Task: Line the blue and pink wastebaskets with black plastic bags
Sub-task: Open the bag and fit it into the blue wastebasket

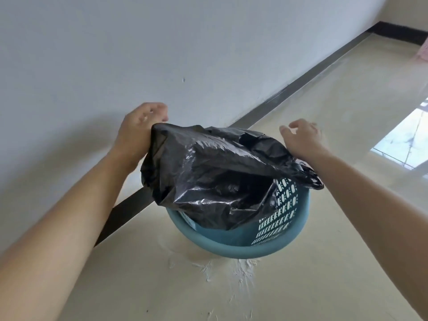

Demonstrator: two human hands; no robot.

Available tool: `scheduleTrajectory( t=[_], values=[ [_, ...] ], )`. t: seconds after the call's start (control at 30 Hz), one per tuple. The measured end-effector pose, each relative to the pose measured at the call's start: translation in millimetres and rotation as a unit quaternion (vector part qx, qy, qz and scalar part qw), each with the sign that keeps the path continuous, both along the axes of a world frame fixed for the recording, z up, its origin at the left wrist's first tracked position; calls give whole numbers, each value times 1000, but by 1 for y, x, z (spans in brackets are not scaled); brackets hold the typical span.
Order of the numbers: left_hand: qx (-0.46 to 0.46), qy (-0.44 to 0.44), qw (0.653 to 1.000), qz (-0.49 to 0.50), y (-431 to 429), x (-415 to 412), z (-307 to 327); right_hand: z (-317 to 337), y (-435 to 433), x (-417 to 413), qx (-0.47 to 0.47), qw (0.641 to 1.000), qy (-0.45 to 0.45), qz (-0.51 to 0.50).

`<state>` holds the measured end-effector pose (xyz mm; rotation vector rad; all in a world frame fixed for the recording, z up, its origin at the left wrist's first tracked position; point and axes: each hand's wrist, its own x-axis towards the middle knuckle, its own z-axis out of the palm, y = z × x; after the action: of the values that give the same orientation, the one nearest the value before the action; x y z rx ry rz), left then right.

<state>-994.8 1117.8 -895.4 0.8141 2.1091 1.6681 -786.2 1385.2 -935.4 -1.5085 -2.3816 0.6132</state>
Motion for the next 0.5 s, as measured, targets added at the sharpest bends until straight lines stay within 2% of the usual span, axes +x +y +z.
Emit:
scheduleTrajectory(
  t=[0.07, 0.13, 0.17, 0.2, 0.27, 0.3, 0.33, 0.37, 0.4, 0.5],
  values=[
    [-17, 159, 986, -36, -5, 18, 7, 14, -24, 4, 38, 994, 89, 54],
    [-67, 273, 956, -82, -13, 52, -3, 18, -58, 8, 62, 976, 164, 127],
    [-118, 334, 930, -96, -17, 71, -15, 20, -77, 12, 75, 964, 190, 171],
    [-199, 401, 887, -110, -21, 87, -29, 21, -97, 17, 89, 951, 199, 221],
    [-305, 455, 828, -118, -26, 97, -53, 20, -130, 28, 117, 915, 150, 356],
    [-300, 436, 842, -108, -27, 94, -59, 16, -142, 32, 114, 888, 105, 432],
    [-253, 401, 875, -99, -27, 92, -60, 12, -152, 34, 100, 862, 53, 494],
    [-201, 364, 905, -87, -27, 89, -59, 7, -158, 34, 85, 843, 6, 531],
    [-165, 345, 920, -83, -27, 86, -57, 3, -161, 33, 78, 838, -30, 540],
    [-160, 364, 909, -125, -39, 80, -50, 4, -152, 24, 162, 835, -118, 512]
  ],
)
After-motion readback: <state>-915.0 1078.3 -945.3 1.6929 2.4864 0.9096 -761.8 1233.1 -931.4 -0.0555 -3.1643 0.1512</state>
